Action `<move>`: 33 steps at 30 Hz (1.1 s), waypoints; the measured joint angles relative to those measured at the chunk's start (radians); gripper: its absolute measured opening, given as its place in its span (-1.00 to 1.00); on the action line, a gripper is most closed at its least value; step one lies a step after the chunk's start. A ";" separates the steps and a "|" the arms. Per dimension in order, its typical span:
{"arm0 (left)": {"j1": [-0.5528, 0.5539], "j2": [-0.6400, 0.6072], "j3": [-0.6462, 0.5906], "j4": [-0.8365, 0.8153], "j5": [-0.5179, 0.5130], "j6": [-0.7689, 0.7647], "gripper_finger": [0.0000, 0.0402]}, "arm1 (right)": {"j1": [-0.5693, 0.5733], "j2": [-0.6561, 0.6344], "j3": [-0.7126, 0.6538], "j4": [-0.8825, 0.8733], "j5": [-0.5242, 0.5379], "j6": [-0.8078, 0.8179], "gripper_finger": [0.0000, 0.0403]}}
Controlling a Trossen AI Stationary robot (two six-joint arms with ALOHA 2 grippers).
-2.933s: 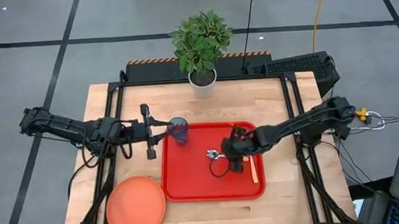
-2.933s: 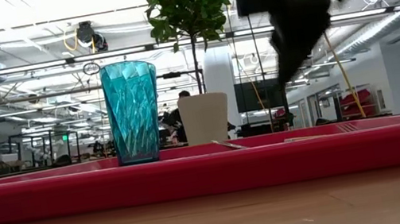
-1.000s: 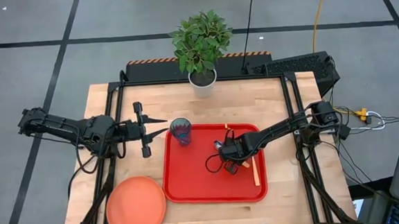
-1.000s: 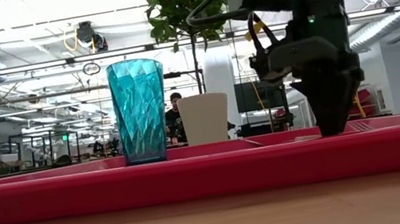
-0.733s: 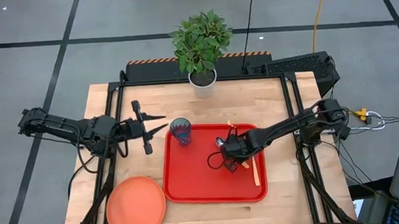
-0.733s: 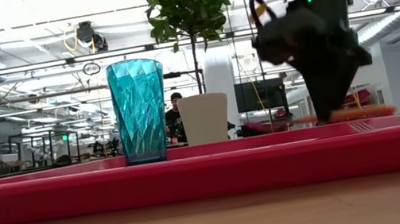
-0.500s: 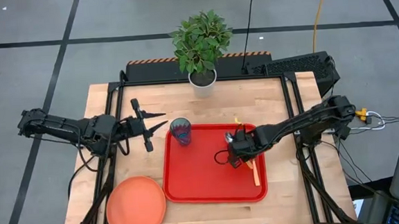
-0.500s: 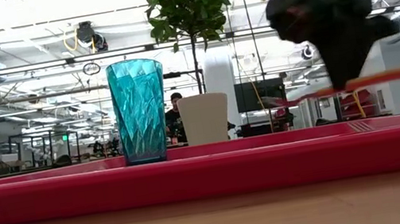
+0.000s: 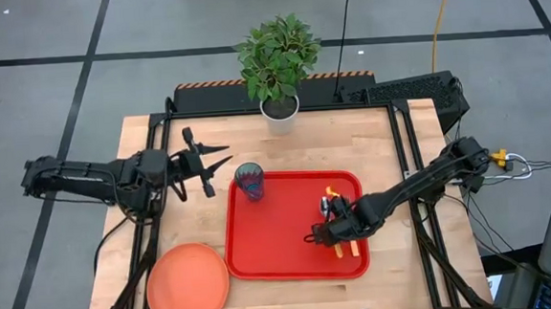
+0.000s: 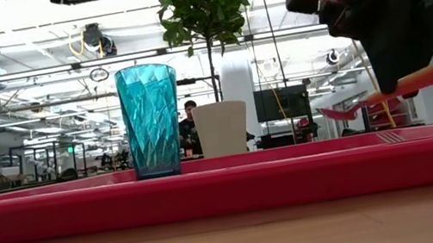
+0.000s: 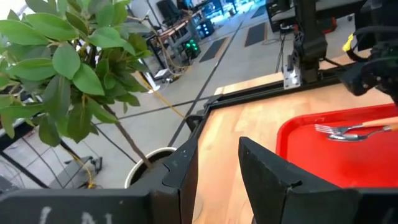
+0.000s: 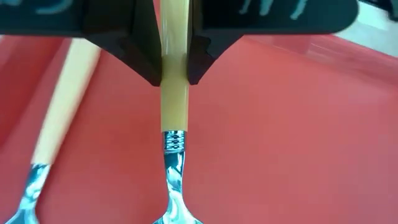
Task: Pick and place plate/cup/fork/spoon on tray
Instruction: Put the yellow spoon to the left of the light brown fork on the red tray
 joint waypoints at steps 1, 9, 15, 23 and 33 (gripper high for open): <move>0.011 0.000 0.000 0.001 0.012 0.001 -0.40 | 0.000 0.006 0.000 0.001 0.001 0.003 -0.84; 0.078 0.000 0.000 0.003 0.116 0.013 -0.40 | -0.015 0.066 0.000 -0.009 0.036 -0.019 -0.84; 0.097 0.000 0.000 0.004 0.171 0.012 -0.40 | -0.014 0.063 0.000 -0.055 0.083 -0.024 -0.84; 0.097 0.000 0.000 0.006 0.171 -0.022 -0.40 | -0.014 0.063 -0.006 -0.061 0.080 -0.042 -0.84; 0.097 0.000 0.000 -0.003 0.170 -0.042 -0.40 | -0.001 0.063 -0.011 -0.055 0.057 0.016 -0.84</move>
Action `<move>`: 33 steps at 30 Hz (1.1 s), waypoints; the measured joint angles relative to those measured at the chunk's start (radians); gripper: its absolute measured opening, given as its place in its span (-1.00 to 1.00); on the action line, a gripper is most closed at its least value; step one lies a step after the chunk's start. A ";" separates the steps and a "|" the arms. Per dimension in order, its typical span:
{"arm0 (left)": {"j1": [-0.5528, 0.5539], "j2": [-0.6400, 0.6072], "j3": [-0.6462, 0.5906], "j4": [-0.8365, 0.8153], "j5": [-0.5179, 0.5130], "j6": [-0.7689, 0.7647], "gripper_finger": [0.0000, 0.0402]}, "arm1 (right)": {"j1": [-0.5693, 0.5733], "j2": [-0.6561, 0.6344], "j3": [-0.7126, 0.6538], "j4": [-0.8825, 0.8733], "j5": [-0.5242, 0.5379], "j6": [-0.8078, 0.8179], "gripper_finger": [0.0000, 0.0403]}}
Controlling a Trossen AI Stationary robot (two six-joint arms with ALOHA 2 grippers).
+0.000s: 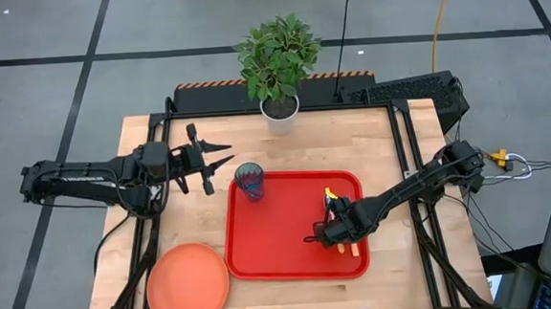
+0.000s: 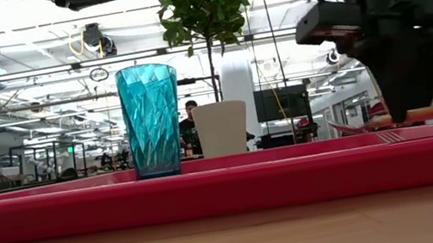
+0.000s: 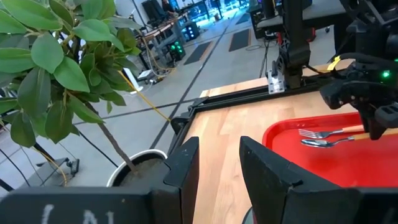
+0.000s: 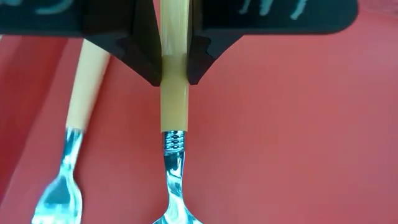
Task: Pick and place plate/cup/fork/spoon on tray
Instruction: Put the yellow spoon to the left of the light brown fork on the red tray
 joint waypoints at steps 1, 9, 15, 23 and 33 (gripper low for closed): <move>0.000 0.000 0.000 0.000 0.000 0.000 -0.40 | 0.002 0.000 -0.008 0.006 -0.010 0.016 -0.84; 0.000 0.000 0.000 0.004 -0.001 -0.011 -0.40 | 0.013 0.001 -0.088 0.134 -0.003 0.098 -0.84; 0.000 0.000 0.000 -0.001 -0.001 -0.008 -0.40 | 0.013 0.001 -0.094 0.136 -0.004 0.123 -0.84; 0.009 0.000 0.000 -0.023 -0.001 -0.010 -0.40 | 0.014 0.001 -0.094 0.163 -0.032 0.134 -0.68; 0.040 0.000 0.000 -0.049 -0.001 -0.033 -0.40 | 0.014 0.001 -0.094 0.183 -0.033 0.118 -0.37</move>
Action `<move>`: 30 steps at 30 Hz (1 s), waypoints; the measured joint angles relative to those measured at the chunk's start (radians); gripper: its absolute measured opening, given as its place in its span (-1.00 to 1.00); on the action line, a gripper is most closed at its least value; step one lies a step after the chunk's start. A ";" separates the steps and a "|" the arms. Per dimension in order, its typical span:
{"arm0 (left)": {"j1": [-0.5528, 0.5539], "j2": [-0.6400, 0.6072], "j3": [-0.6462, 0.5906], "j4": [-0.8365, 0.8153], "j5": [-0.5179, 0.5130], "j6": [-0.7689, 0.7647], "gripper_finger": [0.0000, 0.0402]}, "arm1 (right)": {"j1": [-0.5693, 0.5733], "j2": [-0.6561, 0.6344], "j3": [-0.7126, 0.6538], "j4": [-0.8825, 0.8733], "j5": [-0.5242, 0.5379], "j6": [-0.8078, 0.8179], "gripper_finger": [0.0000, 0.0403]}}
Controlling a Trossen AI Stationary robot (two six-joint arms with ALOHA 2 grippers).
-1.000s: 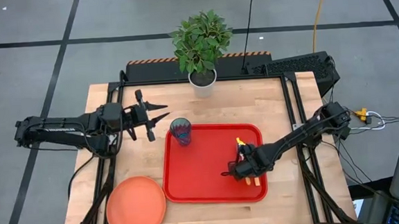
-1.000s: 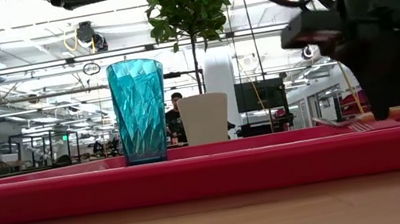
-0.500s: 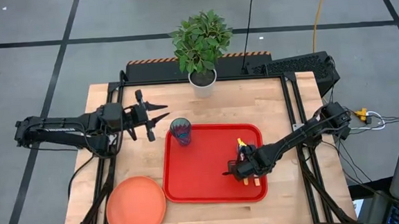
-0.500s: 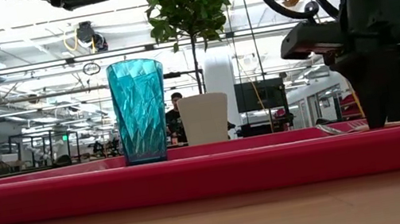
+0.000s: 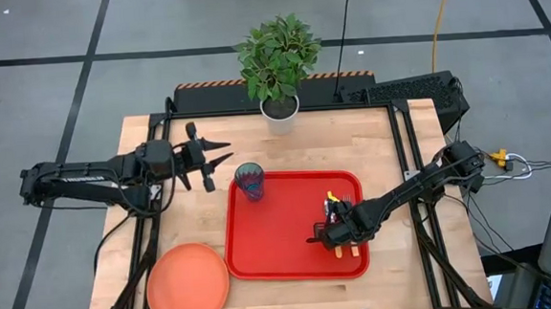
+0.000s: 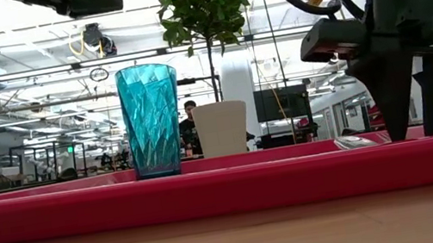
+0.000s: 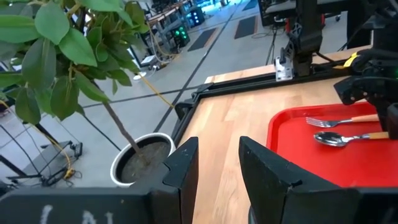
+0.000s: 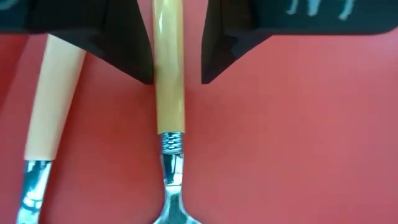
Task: Pick and place plate/cup/fork/spoon on tray
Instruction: Put the yellow spoon to the left of the light brown fork on the red tray, then put the orange plate on the red tray
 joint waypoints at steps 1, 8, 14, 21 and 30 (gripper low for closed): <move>0.002 0.000 0.000 -0.002 0.000 -0.003 -0.40 | 0.000 0.000 0.000 0.001 0.000 0.000 -0.35; 0.009 0.000 0.000 -0.006 0.000 -0.005 -0.40 | 0.000 -0.005 0.000 0.002 0.000 -0.043 -0.28; 0.009 0.000 0.000 -0.007 0.000 -0.014 -0.40 | 0.000 -0.052 0.000 -0.006 0.003 -0.120 -0.28; 0.009 0.000 0.000 -0.003 0.000 -0.031 -0.40 | 0.000 -0.152 0.000 -0.059 0.109 -0.271 -0.28; 0.009 0.000 0.000 0.003 0.005 -0.091 -0.40 | -0.016 -0.274 0.000 0.139 0.344 -1.073 -0.28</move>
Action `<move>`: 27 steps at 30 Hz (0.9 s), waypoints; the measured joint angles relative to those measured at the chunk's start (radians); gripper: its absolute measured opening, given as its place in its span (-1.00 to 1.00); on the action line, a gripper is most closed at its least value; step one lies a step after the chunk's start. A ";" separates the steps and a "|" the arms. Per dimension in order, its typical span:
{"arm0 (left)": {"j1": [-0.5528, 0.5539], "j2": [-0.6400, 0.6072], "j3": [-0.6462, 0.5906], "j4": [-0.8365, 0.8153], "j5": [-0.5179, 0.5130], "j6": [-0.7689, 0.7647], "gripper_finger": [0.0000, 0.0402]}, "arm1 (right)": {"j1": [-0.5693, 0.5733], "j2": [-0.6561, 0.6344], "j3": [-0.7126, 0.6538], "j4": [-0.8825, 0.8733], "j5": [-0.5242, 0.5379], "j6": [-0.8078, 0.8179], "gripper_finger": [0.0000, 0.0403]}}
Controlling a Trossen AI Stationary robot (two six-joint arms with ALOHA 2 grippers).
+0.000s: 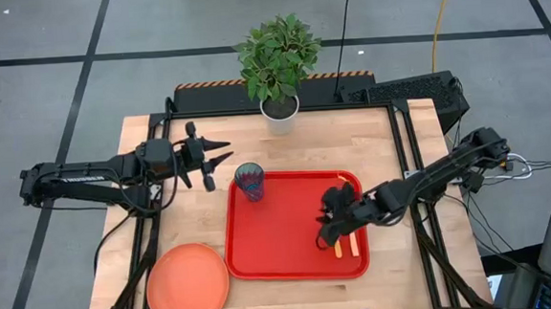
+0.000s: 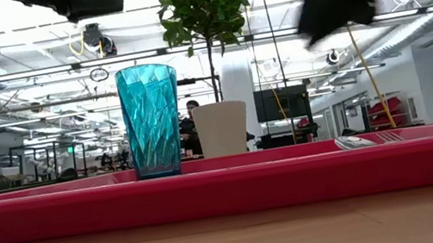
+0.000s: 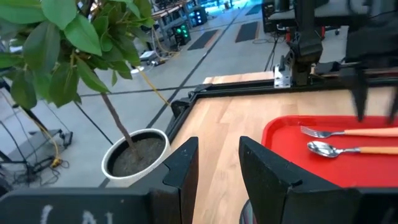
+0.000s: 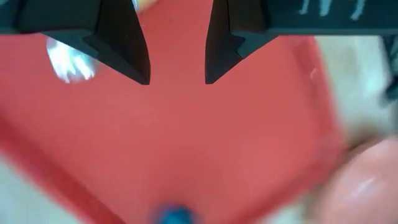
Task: Pick and place plate/cup/fork/spoon on tray
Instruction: Put the orange plate on the red tray
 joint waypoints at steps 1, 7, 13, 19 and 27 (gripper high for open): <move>0.000 -0.001 0.000 0.000 -0.004 -0.005 -0.40 | 0.000 -0.001 0.001 0.056 0.000 -0.130 -0.28; -0.005 -0.017 0.000 0.075 0.038 -0.022 -0.40 | -0.039 0.022 0.001 0.303 -0.068 -0.628 -0.32; -0.059 -0.059 0.000 0.080 0.252 -0.094 -0.40 | -0.080 0.033 0.001 0.343 -0.185 -0.724 -0.33; -0.143 -0.082 0.012 -0.001 0.137 -0.222 -0.40 | -0.080 0.033 0.001 0.341 -0.189 -0.849 -0.33; -0.258 0.010 0.278 -0.684 -0.179 -0.656 -0.40 | -0.077 0.034 0.000 0.170 -0.188 -0.933 -0.33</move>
